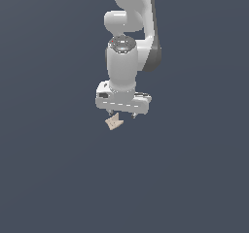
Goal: Pick up the object and move it to a goal position.
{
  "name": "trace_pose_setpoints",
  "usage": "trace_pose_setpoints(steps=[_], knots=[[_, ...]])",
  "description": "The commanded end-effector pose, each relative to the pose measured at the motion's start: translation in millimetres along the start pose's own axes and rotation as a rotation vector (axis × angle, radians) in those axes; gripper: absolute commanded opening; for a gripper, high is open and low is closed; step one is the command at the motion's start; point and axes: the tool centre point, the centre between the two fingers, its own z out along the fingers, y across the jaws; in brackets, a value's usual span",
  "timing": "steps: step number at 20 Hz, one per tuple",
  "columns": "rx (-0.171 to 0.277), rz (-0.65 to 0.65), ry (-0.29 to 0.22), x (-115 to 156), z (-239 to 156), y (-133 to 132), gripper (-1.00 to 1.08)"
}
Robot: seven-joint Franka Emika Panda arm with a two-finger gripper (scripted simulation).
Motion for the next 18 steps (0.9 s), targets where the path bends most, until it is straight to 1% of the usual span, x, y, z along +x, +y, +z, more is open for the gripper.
trace_pose_setpoints(steps=[1,9,18], knots=[[0.004,0.065,-0.006,-4.0,9.4,3.0,1.00],[0.010,0.329,-0.028,-21.3,45.1,16.5,1.00],[0.001,0.632,-0.047,-43.7,82.2,35.0,1.00]])
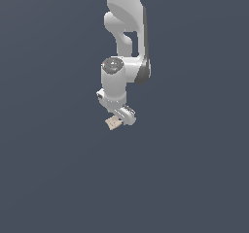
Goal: Pick up the object and move it to a goal position.
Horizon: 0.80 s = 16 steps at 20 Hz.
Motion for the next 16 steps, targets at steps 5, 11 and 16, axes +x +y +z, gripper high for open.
trace_pose_setpoints(steps=[5,11,16], knots=[[-0.008,0.180,-0.005,-4.2,20.6,17.6,1.00],[-0.014,0.276,-0.005,-6.6,31.2,27.7,1.00],[-0.016,0.307,-0.005,-7.4,34.5,31.1,1.00]])
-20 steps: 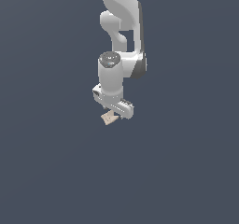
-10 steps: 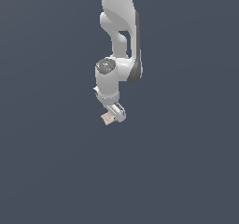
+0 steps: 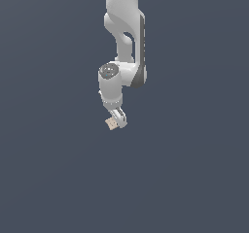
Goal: Pick up the object and move it to a goal position.
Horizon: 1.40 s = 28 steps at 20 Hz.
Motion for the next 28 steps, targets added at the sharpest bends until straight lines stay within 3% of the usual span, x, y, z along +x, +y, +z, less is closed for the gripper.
trace_pose_setpoints(steps=[1,21,22,28], knots=[[0.000,0.009,0.000,0.1,0.8,0.9,1.00],[0.000,0.009,0.000,-0.4,51.1,1.2,1.00],[0.000,0.009,0.000,-0.4,51.1,1.2,-1.00],[0.000,0.009,0.000,-0.4,51.1,1.2,-1.00]])
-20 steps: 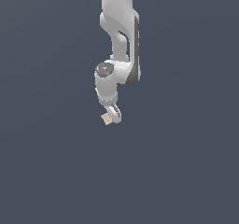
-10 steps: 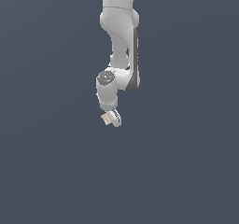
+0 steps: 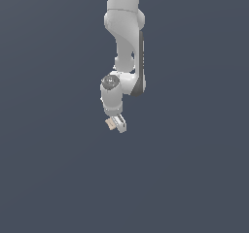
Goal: Pick up the object and move it to a goal position.
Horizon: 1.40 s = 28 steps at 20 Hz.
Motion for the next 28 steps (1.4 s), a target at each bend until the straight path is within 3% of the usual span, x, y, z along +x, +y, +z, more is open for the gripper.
trace_pose_setpoints(steps=[1,8,14,28], knots=[[-0.002,0.001,0.000,0.1,1.1,0.7,-1.00],[0.000,0.000,0.000,-3.7,-0.7,-3.6,-1.00],[0.000,0.000,0.000,-23.7,-4.5,-23.2,-1.00],[-0.001,0.000,0.001,-127.0,-24.5,-127.3,-1.00]])
